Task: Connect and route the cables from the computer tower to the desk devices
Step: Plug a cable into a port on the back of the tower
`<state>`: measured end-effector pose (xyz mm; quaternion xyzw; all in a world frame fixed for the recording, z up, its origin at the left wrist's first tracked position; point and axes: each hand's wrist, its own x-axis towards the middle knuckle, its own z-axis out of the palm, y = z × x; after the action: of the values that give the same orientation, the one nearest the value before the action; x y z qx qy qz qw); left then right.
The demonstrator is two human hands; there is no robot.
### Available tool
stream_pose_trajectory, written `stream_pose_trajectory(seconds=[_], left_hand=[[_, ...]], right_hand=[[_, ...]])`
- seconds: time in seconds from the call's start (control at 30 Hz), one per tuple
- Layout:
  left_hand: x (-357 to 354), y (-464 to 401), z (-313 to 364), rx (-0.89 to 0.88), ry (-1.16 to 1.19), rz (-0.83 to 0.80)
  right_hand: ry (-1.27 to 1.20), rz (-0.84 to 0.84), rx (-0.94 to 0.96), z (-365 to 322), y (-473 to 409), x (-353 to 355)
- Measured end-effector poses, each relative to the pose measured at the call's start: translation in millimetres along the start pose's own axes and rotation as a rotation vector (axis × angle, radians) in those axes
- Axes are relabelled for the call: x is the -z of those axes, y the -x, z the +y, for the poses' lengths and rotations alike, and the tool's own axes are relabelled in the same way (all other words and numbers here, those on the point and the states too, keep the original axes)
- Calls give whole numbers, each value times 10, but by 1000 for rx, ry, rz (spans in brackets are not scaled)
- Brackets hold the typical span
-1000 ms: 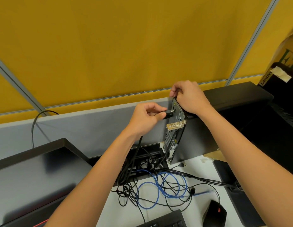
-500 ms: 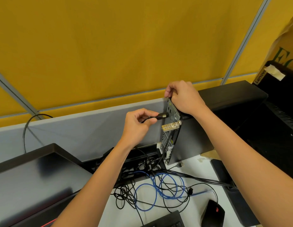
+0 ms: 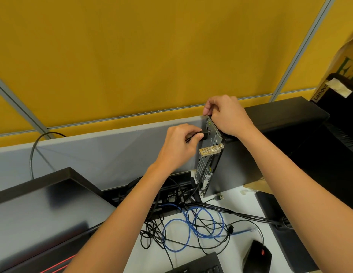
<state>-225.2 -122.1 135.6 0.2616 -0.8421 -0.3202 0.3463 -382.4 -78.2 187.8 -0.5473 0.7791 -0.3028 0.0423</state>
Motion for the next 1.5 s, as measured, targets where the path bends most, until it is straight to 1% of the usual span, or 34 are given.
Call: stream_pose_trajectory(seconds=[0.2, 0.27, 0.33, 0.47, 0.77, 0.93, 1.17, 1.3, 1.37, 1.5], left_hand=[[-36, -22, 1, 89, 59, 1], [-66, 16, -7, 108, 105, 29], [-86, 40, -18, 80, 112, 45], [-63, -19, -1, -65, -30, -39], [-82, -72, -27, -84, 53, -51], [-89, -104, -53, -115, 51, -41], [-68, -134, -32, -186, -75, -72], [13, -185, -5, -271, -183, -150], [51, -184, -3, -266, -183, -187], [79, -138, -50, -184, -161, -247]], right_hand=[[24, 2, -12, -6, -8, -10], [27, 7, -3, 8, -11, -14], [36, 6, 1, 19, -22, -16], [65, -5, -7, 18, -58, -45], [69, -30, -2, -2, -36, -55], [65, -33, -17, -13, -50, -58], [66, -38, -33, -37, -31, -50], [75, -52, -29, -58, -45, -49], [71, -63, -29, -44, -21, -31], [31, -58, -15, -27, 9, -4]])
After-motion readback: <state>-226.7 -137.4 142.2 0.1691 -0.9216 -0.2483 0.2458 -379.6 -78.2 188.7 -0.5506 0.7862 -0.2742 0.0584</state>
